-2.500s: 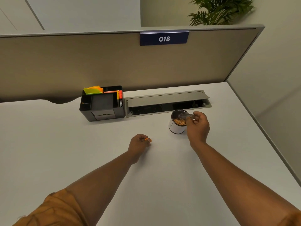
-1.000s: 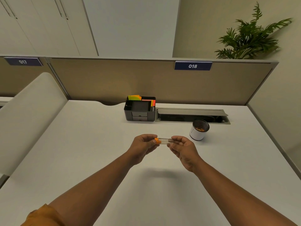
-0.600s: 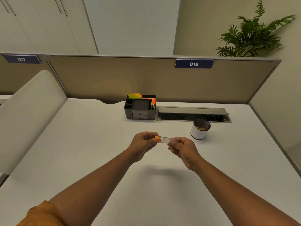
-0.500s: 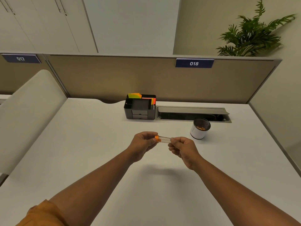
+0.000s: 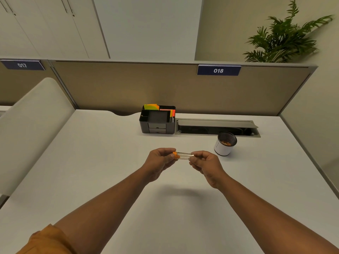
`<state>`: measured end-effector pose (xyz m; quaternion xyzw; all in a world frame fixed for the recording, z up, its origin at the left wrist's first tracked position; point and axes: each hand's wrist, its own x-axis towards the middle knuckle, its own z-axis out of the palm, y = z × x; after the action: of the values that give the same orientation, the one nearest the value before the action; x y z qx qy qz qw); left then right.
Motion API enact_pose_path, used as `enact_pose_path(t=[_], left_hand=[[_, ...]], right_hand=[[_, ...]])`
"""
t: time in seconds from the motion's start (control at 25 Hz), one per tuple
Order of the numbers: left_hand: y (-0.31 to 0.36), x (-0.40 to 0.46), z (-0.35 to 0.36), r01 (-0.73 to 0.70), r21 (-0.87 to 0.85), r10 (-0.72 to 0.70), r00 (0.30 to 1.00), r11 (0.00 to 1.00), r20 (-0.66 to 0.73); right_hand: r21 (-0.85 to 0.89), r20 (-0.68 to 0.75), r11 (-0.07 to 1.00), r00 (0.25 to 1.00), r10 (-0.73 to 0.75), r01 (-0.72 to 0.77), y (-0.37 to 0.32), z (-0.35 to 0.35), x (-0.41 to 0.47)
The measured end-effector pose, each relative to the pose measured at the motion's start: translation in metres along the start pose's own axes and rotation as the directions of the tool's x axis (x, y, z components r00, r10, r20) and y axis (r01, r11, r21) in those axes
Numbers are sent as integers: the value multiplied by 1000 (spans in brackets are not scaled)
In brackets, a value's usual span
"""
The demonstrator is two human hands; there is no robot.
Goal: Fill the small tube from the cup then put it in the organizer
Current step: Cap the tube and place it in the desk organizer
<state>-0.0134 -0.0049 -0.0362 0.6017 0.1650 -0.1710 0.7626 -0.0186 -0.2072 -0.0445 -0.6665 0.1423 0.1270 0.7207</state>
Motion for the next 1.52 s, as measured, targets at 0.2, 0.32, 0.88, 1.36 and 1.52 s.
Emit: enact_pose_path(t=[0.2, 0.32, 0.88, 1.36, 1.52], left_hand=[[0, 0, -1, -5, 15, 5, 1000, 1000, 8], [2, -1, -2, -5, 27, 4, 1000, 1000, 15], [-12, 7, 4, -11, 29, 11, 1000, 1000, -9], [-50, 62, -30, -73, 687, 116, 993, 723, -16], [-70, 96, -58, -107, 910, 143, 988, 401, 53]], right_hand=[[3, 8, 1000, 1000, -21, 21, 3, 1, 0], [-18, 8, 1000, 1000, -15, 15, 3, 1, 1], [-165, -18, 986, 1000, 7, -10, 3, -3, 11], [-591, 1, 801, 993, 119, -96, 8, 17, 60], [-629, -23, 777, 1000, -20, 1, -3, 40, 100]])
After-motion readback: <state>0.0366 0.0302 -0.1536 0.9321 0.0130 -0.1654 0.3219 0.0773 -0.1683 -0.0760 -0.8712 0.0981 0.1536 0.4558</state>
